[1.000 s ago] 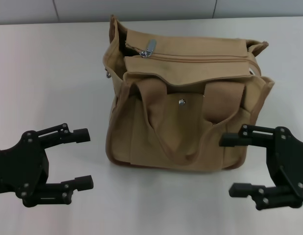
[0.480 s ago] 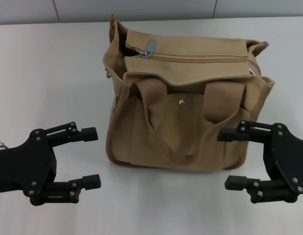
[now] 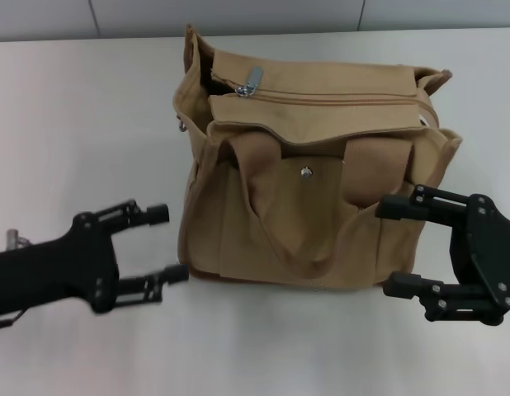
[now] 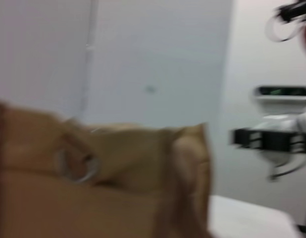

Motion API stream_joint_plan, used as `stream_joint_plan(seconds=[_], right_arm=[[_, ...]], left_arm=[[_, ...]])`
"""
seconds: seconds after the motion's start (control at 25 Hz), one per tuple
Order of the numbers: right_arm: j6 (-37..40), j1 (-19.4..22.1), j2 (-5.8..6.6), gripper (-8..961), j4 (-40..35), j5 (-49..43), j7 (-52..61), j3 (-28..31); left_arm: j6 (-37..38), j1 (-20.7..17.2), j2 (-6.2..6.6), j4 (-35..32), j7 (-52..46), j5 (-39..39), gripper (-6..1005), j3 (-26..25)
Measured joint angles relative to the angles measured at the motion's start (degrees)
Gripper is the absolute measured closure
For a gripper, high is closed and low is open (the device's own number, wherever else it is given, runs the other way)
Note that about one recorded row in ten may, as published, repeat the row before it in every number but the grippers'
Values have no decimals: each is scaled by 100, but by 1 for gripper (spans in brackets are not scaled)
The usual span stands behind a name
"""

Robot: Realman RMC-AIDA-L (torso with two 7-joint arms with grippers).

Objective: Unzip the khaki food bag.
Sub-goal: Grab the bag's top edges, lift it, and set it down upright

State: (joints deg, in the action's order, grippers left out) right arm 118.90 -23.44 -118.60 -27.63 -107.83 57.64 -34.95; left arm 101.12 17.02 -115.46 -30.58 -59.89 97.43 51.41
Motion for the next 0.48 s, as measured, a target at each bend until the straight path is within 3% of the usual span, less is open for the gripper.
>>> stream_joint_plan(seconds=[0.2,0.48], right_arm=[[-57,-1,1,181,45,0,0,-3],[-92,-2,-24,181,53,-34,-1,-11]], left_arm=[[-628,33,-244,-37,18,-6,156,-232],[-801,195,-322,23,53,-96,157,-230]])
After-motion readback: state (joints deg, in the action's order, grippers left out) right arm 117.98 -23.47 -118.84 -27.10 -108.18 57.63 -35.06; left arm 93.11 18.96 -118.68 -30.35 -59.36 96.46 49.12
